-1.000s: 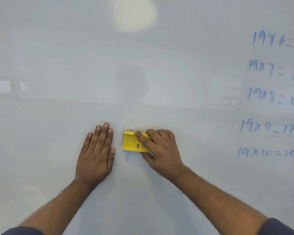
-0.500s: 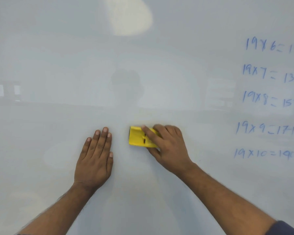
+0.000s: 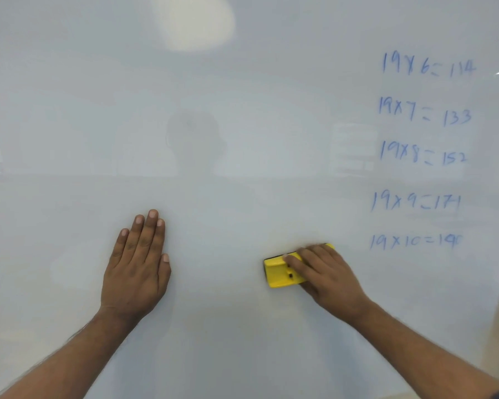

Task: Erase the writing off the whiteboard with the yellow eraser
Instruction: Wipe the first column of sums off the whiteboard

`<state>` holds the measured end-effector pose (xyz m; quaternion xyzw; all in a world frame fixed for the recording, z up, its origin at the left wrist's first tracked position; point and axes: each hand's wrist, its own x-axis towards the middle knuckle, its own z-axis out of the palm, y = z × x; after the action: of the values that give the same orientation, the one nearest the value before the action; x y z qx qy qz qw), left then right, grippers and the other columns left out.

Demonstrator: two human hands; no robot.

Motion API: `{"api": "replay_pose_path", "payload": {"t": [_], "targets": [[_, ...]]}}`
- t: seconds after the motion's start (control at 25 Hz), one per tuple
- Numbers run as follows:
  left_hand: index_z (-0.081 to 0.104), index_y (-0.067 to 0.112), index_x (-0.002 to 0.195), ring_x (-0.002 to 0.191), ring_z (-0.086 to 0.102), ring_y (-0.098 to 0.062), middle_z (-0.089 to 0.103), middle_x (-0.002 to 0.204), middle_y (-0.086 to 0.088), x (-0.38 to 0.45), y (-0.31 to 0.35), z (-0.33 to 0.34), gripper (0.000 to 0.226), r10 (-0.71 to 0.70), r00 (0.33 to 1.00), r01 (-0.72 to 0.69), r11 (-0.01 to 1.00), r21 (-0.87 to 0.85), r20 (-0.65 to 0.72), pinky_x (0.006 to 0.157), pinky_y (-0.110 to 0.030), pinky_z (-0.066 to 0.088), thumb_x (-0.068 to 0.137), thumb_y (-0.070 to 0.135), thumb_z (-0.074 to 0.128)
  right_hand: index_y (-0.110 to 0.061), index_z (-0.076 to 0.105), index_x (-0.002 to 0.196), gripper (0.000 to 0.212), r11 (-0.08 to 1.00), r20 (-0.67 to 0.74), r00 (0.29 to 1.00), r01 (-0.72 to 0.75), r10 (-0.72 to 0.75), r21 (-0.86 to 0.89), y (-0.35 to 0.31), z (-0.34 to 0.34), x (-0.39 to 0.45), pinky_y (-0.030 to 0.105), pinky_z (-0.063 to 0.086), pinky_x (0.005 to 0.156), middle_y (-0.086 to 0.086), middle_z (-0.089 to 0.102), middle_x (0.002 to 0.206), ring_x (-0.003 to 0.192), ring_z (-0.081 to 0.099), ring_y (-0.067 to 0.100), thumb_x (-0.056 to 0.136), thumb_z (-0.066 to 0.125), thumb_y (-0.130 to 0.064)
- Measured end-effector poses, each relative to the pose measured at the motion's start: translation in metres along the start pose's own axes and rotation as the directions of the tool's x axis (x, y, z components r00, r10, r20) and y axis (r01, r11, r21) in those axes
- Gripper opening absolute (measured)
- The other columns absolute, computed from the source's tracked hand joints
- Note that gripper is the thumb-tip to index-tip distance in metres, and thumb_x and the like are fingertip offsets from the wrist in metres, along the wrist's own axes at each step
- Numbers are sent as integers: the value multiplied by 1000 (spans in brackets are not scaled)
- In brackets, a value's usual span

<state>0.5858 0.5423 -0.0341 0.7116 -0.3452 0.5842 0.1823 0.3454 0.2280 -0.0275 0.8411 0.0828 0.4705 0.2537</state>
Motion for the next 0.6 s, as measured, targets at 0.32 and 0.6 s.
{"api": "replay_pose_path", "payload": {"t": [0.32, 0.6], "targets": [[23, -1, 157, 158, 12, -27, 18, 168, -13, 3, 9, -15, 64, -47, 998, 48, 999, -15, 47, 128, -48, 13, 99, 25, 31, -13, 56, 131, 45, 957, -74, 958, -267, 276, 111, 71, -42, -5, 37, 41, 99, 6, 60, 118, 106, 57, 29, 89, 63, -29], [24, 1, 158, 157, 14, -27, 21, 168, -13, 52, 55, -26, 66, -6, 1000, 8, 996, -85, 16, 128, -47, 13, 100, 31, 34, -21, 46, 140, 64, 857, -171, 844, -480, 509, 185, 94, -71, 3, 26, 35, 86, -1, 56, 115, 100, 50, 20, 84, 66, -45]]}}
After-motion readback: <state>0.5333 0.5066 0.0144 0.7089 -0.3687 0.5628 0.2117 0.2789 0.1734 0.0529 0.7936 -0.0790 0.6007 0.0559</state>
